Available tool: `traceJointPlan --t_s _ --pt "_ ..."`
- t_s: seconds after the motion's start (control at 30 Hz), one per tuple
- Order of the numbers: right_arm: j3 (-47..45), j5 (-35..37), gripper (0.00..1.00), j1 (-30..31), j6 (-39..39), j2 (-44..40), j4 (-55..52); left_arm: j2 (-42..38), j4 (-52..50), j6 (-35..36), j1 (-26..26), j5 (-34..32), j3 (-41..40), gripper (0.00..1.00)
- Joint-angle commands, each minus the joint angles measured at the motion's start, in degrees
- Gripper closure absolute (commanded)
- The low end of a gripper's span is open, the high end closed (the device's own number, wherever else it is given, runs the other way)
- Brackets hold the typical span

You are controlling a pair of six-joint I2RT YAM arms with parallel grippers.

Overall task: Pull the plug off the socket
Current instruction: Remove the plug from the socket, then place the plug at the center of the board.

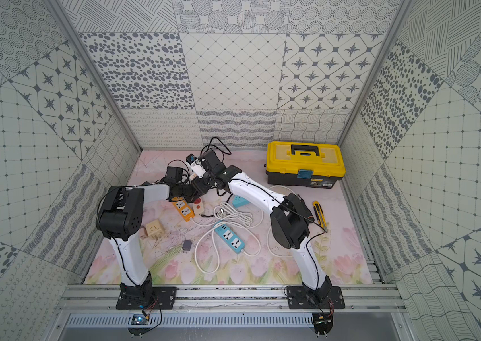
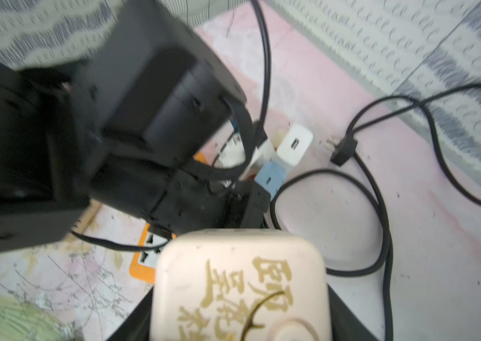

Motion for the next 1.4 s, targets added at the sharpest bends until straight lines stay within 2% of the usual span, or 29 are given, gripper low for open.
traceJointPlan --t_s 0.0,0.17,0.37,0.47,0.6,0.7,0.8,1.0,1.13,1.23,1.37 --pt "-4.0 -2.1 1.00 -0.7 3.8 -5.4 8.2 0.3 -28.4 1.7 -0.4 -13.7 -0.4 1.00" --pt "-16.0 -1.0 1.00 -3.0 12.3 -13.1 10.2 -1.9 -27.8 1.0 -0.3 -10.2 8.5 1.00" --pt "-31.5 4.4 1.00 -3.6 20.7 -23.5 10.1 -2.2 -26.6 2.5 -0.3 -3.8 20.2 1.00" --pt "-39.5 6.2 1.00 -4.3 26.7 -28.9 9.4 -3.2 -27.2 4.0 -0.3 -1.8 22.6 0.89" --pt "-50.5 4.7 0.99 -7.4 33.1 -35.6 9.3 -5.1 -28.5 6.7 -0.3 0.4 23.2 0.75" --pt "-57.2 3.5 0.99 -11.0 36.8 -39.7 9.3 -7.5 -31.7 10.6 -0.3 -3.3 23.3 0.71" --pt "-62.7 -0.8 0.98 -14.6 39.5 -42.9 10.5 -10.1 -35.4 14.5 -0.3 -8.5 23.9 0.69" --pt "-67.7 -7.8 0.88 -21.6 41.6 -44.0 13.9 -16.0 -37.2 19.9 -0.3 -18.3 21.8 0.65" --pt "-69.1 -6.2 0.85 -26.1 42.4 -42.8 18.7 -19.4 -35.6 23.5 -0.2 -24.4 18.2 0.48" --pt "-70.3 -5.2 0.83 -29.5 44.5 -41.1 24.5 -19.7 -35.7 24.0 -0.1 -28.6 17.3 0.44" --pt "-70.5 -5.2 0.80 -32.7 46.0 -37.9 28.8 -17.8 -36.9 24.8 -0.1 -29.1 17.7 0.42"
